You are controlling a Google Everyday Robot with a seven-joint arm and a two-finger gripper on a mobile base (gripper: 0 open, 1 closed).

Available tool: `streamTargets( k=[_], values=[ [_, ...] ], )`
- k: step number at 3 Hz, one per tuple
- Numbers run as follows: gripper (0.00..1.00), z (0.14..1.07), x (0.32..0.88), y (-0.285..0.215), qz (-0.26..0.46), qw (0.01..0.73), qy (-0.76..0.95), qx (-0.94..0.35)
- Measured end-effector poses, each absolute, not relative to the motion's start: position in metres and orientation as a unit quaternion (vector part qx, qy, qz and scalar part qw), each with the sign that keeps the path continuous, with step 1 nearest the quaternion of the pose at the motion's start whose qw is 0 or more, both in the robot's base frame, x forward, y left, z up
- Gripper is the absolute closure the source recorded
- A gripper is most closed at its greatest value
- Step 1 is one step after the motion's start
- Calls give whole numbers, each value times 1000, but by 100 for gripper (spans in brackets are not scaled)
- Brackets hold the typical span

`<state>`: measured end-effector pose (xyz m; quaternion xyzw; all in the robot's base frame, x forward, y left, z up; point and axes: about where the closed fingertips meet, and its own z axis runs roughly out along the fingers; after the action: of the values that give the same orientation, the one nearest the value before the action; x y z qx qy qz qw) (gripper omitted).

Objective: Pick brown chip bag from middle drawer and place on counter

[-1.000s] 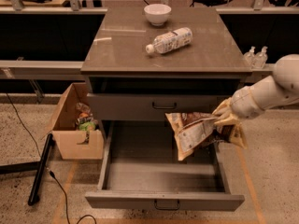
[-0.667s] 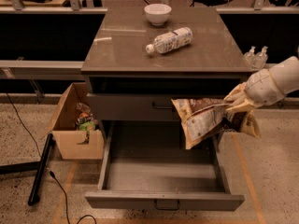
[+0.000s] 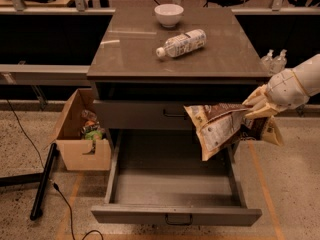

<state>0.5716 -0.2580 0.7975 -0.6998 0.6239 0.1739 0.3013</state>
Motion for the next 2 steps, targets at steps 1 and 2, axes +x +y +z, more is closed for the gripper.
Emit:
streamTargets(
  k=[1,2],
  values=[
    [100,833,576,-256,179,326,633,-679],
    [100,877,583,-250,198,331,639,-665]
  ],
)
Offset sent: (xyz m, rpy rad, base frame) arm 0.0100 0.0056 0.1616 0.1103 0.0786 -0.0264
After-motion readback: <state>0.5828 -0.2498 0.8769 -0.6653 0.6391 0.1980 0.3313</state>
